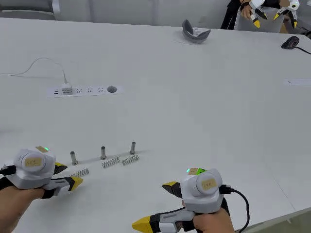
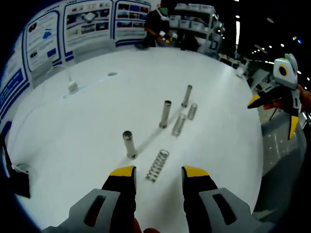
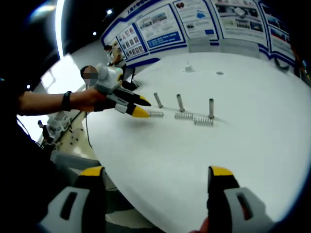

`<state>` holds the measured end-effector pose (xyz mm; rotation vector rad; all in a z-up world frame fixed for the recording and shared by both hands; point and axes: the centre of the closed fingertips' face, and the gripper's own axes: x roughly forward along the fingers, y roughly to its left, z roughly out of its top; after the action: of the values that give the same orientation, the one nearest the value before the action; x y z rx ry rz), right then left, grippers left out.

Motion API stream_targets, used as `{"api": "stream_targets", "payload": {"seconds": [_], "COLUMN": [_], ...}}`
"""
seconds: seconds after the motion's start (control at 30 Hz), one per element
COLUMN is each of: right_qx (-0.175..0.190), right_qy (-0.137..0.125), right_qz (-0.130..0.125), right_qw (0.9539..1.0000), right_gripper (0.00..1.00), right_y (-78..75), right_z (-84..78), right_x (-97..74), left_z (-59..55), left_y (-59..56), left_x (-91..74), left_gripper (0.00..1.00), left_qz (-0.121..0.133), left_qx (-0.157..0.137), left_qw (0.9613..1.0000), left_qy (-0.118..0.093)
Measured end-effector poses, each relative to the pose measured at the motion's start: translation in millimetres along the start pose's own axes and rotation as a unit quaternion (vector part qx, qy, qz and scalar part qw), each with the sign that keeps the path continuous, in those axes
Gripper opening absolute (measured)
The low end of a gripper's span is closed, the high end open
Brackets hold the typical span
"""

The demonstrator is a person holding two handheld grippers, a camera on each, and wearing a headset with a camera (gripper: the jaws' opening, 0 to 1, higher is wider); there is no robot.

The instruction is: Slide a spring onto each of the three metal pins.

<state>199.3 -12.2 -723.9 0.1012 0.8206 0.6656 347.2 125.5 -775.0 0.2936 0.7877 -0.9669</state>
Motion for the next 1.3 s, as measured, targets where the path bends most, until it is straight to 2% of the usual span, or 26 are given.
{"api": "stream_targets", "payload": {"seconds": [0.3,0.37,0.43,0.53,0.6,0.63,0.83,0.97,1.07,1.3], "right_qx": [0.005,0.005,0.006,0.009,0.008,0.008,0.008,0.007,0.007,0.004], "right_qy": [0.003,0.003,0.002,0.000,0.001,0.001,0.002,0.002,0.000,0.002], "right_qz": [-0.001,-0.001,-0.002,-0.003,-0.003,-0.003,-0.001,0.000,-0.001,0.004], "right_qw": [1.0000,1.0000,1.0000,1.0000,1.0000,1.0000,1.0000,1.0000,1.0000,1.0000], "right_gripper": [0.88,0.88,0.88,0.88,0.88,0.88,0.88,0.88,0.88,0.88], "right_y": [-2.5,-3.0,-4.1,-5.2,-5.0,-4.8,-3.0,-1.6,-0.7,3.2], "right_z": [-4.5,-4.6,-4.3,-4.1,-4.6,-4.7,-6.6,-6.9,-6.2,-7.2], "right_x": [-1.3,-1.8,-2.3,-2.6,-2.5,-2.5,-1.7,-1.7,-2.2,-0.1], "left_z": [-2.0,-4.6,-8.2,-9.2,-13.5,-10.3,-11.3,-16.1,-19.3,-30.0], "left_y": [-2.5,-1.5,0.3,-3.9,-0.9,-0.7,0.2,-2.3,-4.3,-7.7], "left_x": [13.4,15.5,16.0,19.2,18.7,19.2,17.0,12.7,7.1,-6.5], "left_gripper": [0.28,0.26,0.21,0.20,0.16,0.15,0.11,0.11,0.11,0.10], "left_qz": [-0.001,0.006,0.014,0.009,0.022,0.022,0.029,0.032,0.035,0.036], "left_qx": [0.006,0.015,0.041,0.040,0.051,0.056,0.041,0.026,0.000,-0.014], "left_qw": [0.9999,0.9996,0.9982,0.9983,0.9970,0.9971,0.9976,0.9979,0.9983,0.9983], "left_qy": [0.013,0.025,0.041,0.041,0.053,0.046,0.048,0.051,0.047,0.043]}}
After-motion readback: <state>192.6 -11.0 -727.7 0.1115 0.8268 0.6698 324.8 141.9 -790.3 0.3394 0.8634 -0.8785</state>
